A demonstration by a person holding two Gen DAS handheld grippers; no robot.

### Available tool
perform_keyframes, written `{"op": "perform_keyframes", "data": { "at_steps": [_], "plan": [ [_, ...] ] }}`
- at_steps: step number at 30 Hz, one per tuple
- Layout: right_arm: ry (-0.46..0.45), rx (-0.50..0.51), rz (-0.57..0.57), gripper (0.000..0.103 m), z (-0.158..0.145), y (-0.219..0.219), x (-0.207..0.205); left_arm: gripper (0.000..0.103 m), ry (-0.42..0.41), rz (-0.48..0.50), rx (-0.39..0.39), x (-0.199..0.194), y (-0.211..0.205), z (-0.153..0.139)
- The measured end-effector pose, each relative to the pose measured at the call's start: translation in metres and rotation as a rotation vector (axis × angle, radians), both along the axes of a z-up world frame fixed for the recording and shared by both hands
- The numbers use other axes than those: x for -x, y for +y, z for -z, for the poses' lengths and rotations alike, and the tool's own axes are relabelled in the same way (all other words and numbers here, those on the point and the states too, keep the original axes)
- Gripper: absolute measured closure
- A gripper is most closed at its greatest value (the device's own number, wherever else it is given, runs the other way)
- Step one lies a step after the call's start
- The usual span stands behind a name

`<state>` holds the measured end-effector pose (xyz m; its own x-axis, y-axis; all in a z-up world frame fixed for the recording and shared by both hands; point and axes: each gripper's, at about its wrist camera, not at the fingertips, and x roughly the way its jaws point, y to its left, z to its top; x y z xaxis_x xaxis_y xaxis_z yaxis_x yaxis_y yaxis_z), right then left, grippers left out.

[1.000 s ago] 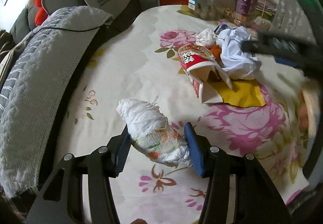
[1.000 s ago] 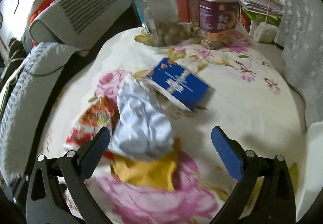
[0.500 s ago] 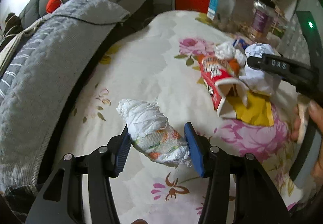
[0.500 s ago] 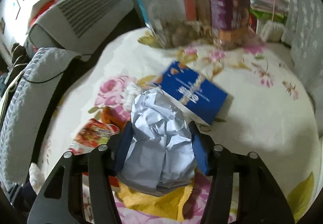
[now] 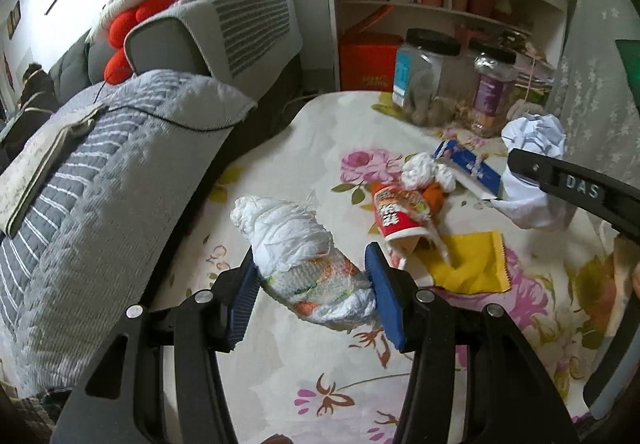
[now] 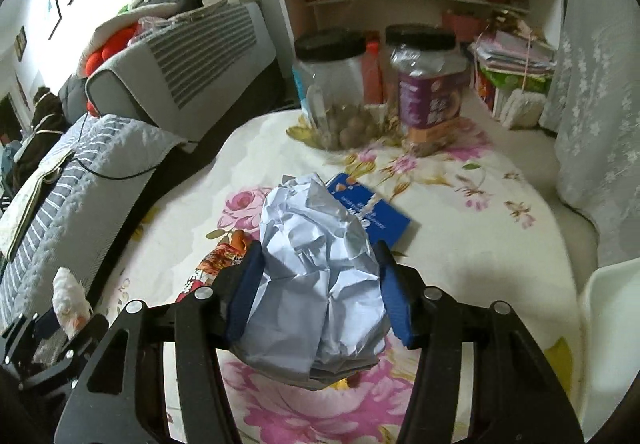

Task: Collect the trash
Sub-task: 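Carry the diaper and crumpled paper with both grippers toward the white bin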

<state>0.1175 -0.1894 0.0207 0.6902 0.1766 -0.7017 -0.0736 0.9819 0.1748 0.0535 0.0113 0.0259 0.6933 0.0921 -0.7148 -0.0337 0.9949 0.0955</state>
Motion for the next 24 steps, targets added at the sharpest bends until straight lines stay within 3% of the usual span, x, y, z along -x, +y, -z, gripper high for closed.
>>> {"op": "perform_keyframes", "data": {
  "at_steps": [24],
  "plan": [
    [-0.062,0.034,0.096,0.050,-0.029,-0.060,0.056,0.051,-0.062,0.096,0.021,0.015,-0.059,-0.022]
  ]
}}
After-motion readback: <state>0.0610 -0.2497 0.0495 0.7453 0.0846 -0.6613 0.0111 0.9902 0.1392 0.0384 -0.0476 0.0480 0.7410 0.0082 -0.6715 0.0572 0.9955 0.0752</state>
